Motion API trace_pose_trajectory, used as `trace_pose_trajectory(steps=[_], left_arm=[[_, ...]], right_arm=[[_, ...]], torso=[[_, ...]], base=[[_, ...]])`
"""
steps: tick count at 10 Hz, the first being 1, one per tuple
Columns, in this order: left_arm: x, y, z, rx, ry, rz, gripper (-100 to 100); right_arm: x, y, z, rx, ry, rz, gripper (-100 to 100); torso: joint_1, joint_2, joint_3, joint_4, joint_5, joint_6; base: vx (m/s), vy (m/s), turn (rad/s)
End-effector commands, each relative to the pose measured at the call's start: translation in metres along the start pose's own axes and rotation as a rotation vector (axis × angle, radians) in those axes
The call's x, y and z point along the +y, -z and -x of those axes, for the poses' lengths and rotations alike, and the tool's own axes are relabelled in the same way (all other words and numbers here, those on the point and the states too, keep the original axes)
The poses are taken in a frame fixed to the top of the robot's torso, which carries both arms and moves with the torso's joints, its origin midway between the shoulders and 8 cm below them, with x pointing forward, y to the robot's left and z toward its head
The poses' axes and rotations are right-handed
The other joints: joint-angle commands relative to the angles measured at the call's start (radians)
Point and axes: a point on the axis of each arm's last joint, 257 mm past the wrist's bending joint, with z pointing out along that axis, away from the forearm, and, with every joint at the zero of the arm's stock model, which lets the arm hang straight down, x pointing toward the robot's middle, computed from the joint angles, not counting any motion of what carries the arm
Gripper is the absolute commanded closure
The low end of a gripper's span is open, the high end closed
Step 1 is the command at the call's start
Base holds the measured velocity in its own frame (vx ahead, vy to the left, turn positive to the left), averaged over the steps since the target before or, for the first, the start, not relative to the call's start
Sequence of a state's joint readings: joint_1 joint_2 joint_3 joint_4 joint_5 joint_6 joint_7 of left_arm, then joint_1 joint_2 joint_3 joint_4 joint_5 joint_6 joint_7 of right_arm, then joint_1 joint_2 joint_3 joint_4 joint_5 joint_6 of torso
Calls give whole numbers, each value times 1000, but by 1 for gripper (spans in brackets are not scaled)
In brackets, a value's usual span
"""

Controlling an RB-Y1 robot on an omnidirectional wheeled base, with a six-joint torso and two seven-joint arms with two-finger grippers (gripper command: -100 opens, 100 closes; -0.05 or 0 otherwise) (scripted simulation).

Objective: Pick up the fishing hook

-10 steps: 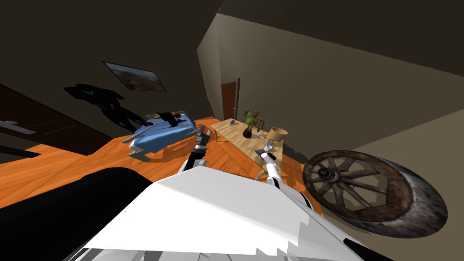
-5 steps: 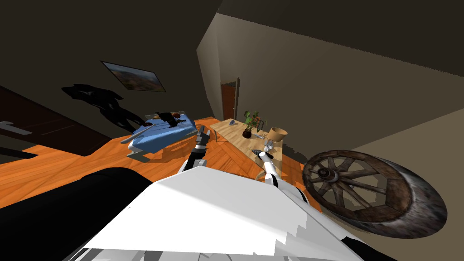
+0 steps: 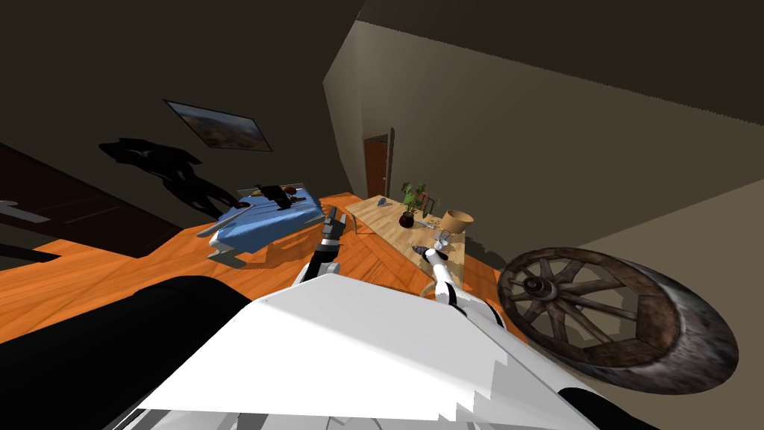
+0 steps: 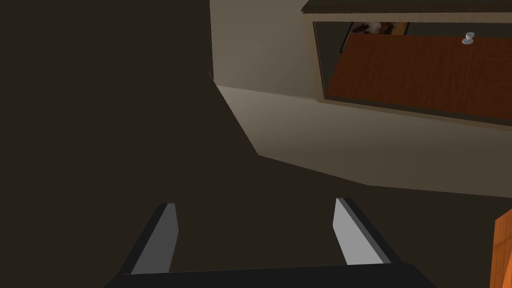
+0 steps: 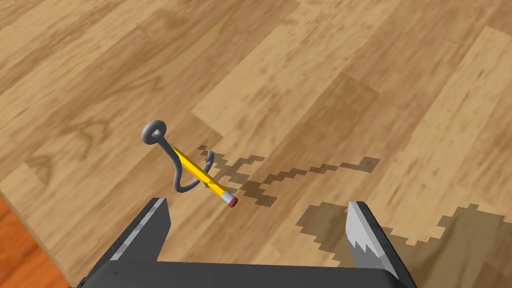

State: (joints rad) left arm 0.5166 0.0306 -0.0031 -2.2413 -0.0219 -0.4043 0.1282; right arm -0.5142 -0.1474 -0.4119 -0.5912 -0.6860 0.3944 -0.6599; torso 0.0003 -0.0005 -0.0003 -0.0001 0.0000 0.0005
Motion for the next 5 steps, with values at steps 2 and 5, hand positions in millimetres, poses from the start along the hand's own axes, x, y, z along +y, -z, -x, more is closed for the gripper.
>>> trace_pose_trajectory(steps=[2, 5], left_arm=[[0, 0, 0, 0, 0, 0, 0], [0, 0, 0, 0, 0, 0, 0]], right_arm=[[-14, -3, 5, -22, -45, -33, -100], [-37, -7, 6, -48, -117, -84, -100]], torso=[[0, 0, 0, 0, 0, 0], [0, -2, -1, 0, 0, 0]], base=[[14, -7, -6], [31, -10, -7]])
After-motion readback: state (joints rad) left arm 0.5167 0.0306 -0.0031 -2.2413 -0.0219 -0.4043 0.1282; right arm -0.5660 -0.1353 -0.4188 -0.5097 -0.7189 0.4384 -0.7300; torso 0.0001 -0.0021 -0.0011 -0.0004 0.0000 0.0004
